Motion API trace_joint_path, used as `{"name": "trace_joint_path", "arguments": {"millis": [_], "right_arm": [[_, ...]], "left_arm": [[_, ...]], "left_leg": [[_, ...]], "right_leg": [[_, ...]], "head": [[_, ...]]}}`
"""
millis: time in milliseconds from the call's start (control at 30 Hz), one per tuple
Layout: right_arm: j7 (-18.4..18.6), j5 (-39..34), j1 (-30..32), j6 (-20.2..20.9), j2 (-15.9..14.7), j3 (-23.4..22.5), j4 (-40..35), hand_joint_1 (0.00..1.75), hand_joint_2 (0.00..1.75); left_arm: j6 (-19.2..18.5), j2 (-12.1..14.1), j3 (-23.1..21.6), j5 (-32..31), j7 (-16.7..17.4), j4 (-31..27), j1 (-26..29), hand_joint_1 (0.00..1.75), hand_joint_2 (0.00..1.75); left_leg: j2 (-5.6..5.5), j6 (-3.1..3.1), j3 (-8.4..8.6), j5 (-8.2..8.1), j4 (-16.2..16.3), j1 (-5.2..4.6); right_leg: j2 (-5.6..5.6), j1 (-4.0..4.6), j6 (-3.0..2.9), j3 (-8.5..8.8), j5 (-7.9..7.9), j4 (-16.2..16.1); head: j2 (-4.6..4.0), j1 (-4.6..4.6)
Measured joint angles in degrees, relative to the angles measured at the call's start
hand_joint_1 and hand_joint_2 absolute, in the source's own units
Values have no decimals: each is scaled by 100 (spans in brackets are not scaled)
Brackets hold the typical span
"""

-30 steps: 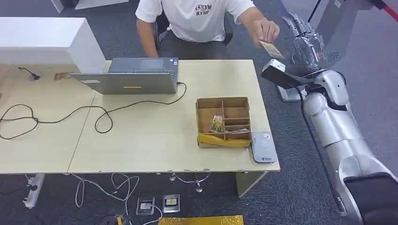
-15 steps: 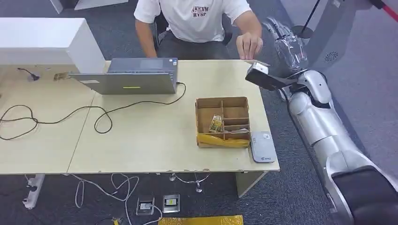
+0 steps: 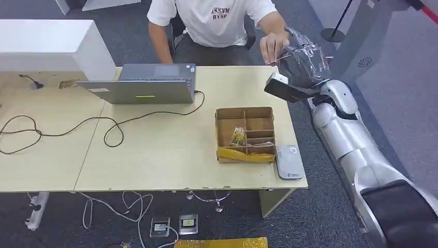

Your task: Pass the card to the sensor for recognition and then transmit it.

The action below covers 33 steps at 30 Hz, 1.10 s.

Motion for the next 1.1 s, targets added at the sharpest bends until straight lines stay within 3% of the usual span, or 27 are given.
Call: {"name": "trace_joint_path", "arguments": {"millis": [700,900,1100], "right_arm": [[65,-162,71,63,-81,160,37,175,175],[195,-247,304,245,-238,205,-61,175,175],[568,-457,1086,297,-668,114,-625,175,175]], "left_arm": [[37,2,0,223,0,0,33,0,0],[81,-9,2,496,-92,0,131,0,0],[170,9,2,621,-175,2,214,0,0]], "left_leg": [[13,0,2,-1,0,0],[17,1,5,-2,1,0],[13,0,3,-5,2,-1]], "right_leg": [[24,0,0,-7,0,0],[26,0,0,-9,0,-3],[24,-1,0,-8,0,-7]], "head": [[0,-2],[0,2],[0,2]]}}
